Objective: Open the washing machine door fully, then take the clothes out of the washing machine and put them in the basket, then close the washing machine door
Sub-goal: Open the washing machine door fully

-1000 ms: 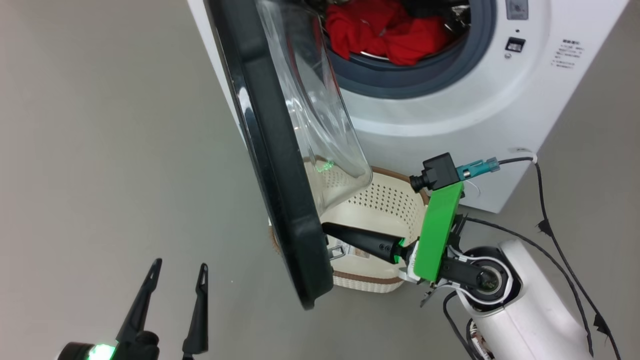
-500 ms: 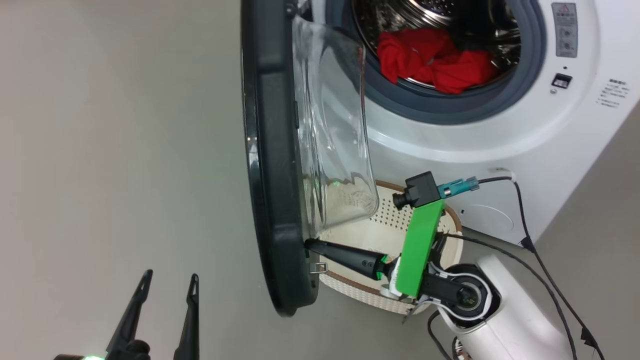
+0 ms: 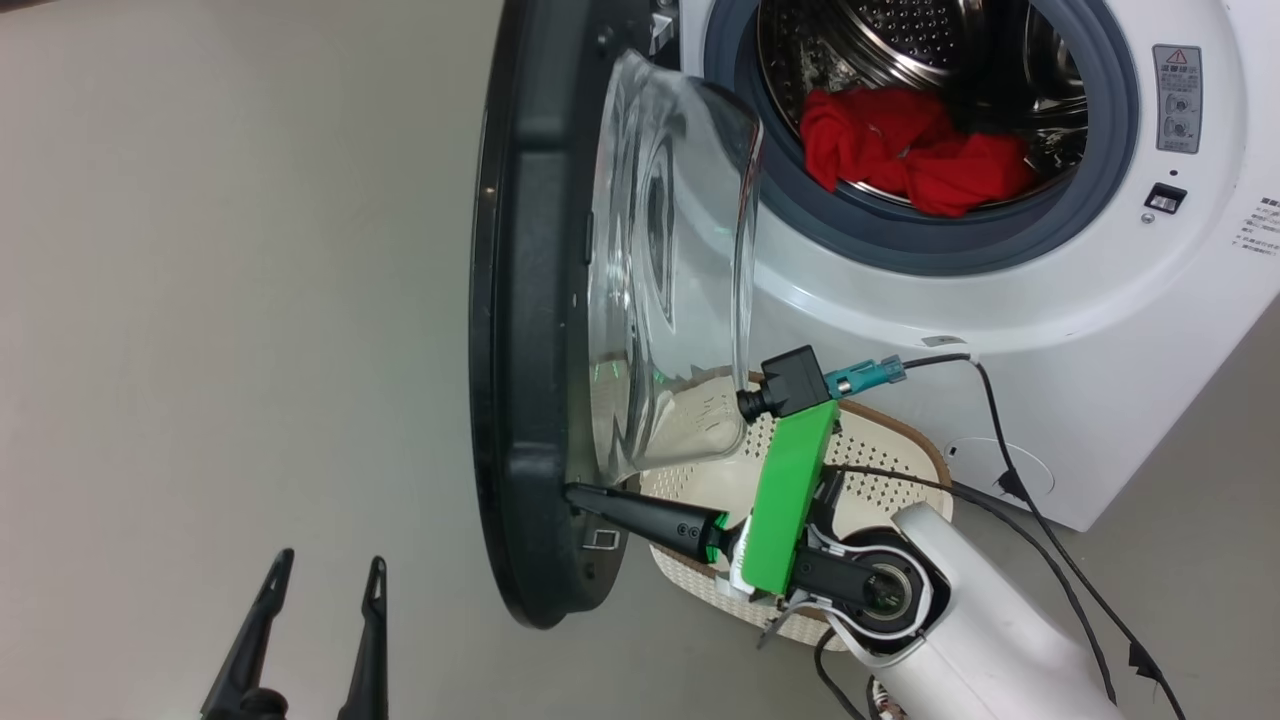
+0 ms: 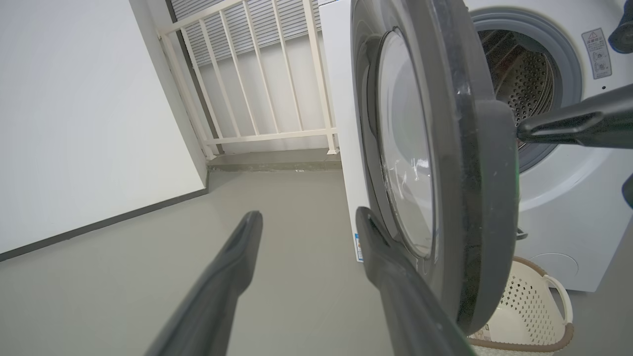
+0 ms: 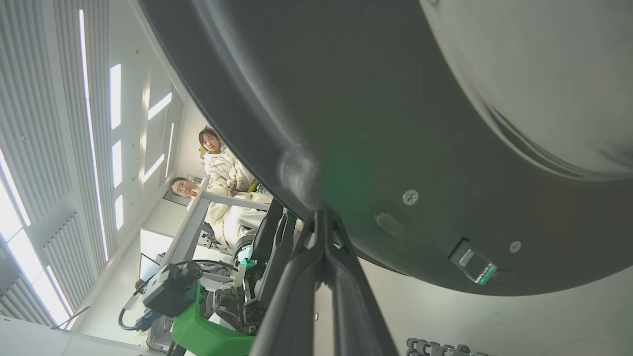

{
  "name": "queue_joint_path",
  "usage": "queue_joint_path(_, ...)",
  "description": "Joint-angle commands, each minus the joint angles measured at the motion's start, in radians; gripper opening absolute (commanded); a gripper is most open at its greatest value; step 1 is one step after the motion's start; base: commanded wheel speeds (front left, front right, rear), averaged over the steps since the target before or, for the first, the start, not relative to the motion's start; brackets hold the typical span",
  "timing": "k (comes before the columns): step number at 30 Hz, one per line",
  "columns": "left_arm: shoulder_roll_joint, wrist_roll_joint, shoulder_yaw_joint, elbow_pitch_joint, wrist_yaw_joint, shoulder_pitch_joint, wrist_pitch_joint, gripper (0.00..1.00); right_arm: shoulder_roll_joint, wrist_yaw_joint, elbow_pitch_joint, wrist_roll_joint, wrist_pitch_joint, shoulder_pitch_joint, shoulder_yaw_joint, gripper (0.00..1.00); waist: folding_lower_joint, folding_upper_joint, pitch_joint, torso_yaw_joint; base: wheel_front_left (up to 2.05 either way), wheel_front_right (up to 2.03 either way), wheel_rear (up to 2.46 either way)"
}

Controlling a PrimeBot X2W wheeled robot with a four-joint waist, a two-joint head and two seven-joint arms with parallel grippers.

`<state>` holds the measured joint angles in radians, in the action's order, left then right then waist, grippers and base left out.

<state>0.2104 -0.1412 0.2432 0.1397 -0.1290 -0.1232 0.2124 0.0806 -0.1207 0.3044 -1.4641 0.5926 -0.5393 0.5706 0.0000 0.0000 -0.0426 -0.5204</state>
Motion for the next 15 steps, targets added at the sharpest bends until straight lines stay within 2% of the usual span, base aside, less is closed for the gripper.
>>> queue_joint_path(1, 0.018, -0.004, -0.037, 0.031, -0.010, 0.018, 0.001, 1.00, -0.030, -0.010, -0.017, -0.019, -0.019, -0.044, 0.022, 0.00, 0.0000, 0.0000, -0.001, -0.001, 0.00, 0.00, 0.00)
queue_joint_path(15, 0.024, -0.012, -0.033, 0.031, -0.017, 0.023, 0.005, 1.00, -0.030, -0.010, 0.049, -0.079, -0.084, -0.122, 0.099, 0.00, 0.0000, 0.0000, -0.009, -0.009, 0.00, 0.00, 0.00)
